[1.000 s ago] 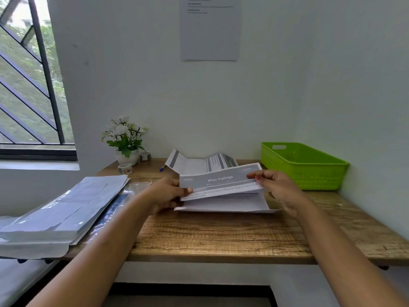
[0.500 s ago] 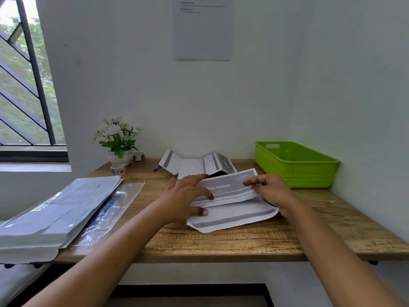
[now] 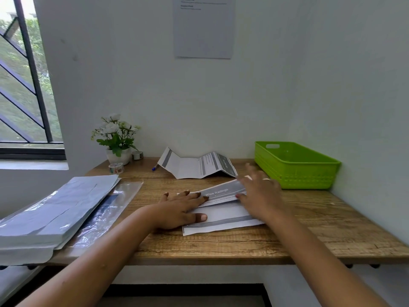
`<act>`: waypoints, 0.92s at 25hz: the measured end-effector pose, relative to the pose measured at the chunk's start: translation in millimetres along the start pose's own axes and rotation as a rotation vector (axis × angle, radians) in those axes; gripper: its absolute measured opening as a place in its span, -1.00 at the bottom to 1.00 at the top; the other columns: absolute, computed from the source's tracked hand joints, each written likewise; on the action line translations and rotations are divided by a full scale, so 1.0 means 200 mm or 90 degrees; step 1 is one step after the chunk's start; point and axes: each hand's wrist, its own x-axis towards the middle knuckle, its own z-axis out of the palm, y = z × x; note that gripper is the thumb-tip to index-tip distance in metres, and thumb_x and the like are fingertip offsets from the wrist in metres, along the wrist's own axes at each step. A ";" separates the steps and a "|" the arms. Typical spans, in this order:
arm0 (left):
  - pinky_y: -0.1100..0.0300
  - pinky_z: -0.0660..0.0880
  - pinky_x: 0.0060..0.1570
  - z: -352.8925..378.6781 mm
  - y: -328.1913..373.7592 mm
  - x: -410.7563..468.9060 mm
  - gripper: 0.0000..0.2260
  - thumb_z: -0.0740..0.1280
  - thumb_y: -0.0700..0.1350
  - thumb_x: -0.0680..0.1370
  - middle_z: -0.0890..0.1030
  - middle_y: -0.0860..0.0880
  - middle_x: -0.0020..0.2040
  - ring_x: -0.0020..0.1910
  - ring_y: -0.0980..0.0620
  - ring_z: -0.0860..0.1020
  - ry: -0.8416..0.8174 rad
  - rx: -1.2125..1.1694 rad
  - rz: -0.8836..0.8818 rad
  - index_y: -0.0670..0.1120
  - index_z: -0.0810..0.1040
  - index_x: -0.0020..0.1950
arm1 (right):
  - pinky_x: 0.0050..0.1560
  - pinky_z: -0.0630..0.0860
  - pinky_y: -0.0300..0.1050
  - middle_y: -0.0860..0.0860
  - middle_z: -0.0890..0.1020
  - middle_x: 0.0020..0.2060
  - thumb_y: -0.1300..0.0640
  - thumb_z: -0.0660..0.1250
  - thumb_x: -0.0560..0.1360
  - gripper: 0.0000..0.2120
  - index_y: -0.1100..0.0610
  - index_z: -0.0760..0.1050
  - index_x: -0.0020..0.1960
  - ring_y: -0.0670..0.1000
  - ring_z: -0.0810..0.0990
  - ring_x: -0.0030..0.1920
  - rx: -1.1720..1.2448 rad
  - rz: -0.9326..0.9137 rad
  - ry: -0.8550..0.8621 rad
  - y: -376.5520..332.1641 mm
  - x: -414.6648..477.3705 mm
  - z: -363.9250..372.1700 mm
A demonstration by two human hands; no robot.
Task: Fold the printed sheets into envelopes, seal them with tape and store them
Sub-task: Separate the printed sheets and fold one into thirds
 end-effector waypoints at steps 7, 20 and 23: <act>-0.15 -0.17 0.47 -0.02 -0.02 0.03 -0.23 0.08 0.36 0.49 -0.15 0.01 0.57 0.54 -0.01 -0.17 -0.032 -0.040 -0.052 0.06 -0.18 0.55 | 0.49 -0.18 0.19 -0.07 -0.11 0.56 -0.28 -0.11 0.58 -0.38 -0.09 -0.15 0.55 0.00 -0.13 0.56 0.033 -0.148 -0.326 -0.21 -0.01 0.06; 0.06 0.24 0.34 -0.08 -0.05 0.15 -0.47 0.12 0.22 0.57 0.33 -0.04 0.46 0.40 -0.04 0.32 0.067 -0.095 -0.009 0.03 0.22 0.48 | 0.33 0.29 -0.07 0.05 0.41 0.39 -0.12 0.13 0.59 -0.55 0.06 0.35 0.40 0.06 0.39 0.35 0.105 -0.113 -0.241 0.11 0.12 0.03; 0.07 0.30 0.30 -0.14 -0.05 0.20 -0.40 0.31 0.18 0.50 0.39 -0.04 0.40 0.34 -0.05 0.38 0.072 -0.090 -0.021 0.01 0.22 0.47 | 0.32 0.29 -0.13 0.03 0.40 0.39 -0.04 0.27 0.55 -0.56 0.02 0.35 0.40 0.05 0.38 0.35 0.129 -0.122 -0.297 0.08 0.21 -0.01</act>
